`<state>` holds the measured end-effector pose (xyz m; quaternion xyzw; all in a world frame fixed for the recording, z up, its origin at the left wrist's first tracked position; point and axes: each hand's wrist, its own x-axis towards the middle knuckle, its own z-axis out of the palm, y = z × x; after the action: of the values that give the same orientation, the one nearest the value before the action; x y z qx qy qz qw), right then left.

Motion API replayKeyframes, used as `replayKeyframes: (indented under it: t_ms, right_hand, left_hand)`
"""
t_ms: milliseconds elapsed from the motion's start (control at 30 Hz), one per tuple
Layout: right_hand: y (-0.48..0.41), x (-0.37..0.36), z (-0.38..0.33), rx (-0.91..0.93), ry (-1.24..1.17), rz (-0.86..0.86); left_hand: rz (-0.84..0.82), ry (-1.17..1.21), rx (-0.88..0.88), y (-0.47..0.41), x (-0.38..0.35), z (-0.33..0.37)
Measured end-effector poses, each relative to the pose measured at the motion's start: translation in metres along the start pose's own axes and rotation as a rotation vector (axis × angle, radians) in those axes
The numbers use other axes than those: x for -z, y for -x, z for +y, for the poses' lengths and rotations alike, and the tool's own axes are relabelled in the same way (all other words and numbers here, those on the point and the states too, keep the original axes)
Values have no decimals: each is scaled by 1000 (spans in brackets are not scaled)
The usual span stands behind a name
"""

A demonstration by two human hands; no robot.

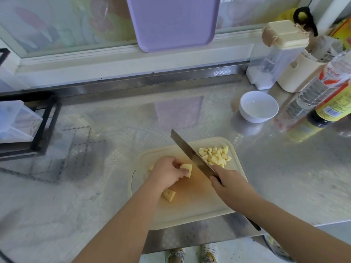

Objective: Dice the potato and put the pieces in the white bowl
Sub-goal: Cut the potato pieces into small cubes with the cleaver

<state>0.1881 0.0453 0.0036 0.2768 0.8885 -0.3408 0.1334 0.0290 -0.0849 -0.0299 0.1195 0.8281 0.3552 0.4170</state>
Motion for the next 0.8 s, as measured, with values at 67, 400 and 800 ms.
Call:
replayKeyframes:
  t_ms: [67, 400, 800]
  right_hand:
    - [1, -1, 1, 26, 32, -16]
    - [2, -11, 2, 75, 157, -12]
    - [-4, -18, -1, 62, 277, -54]
  left_hand:
    - [65, -4, -13, -1, 1, -1]
    - [114, 41, 21, -3, -4, -9]
    - [101, 60, 15, -7, -4, -11]
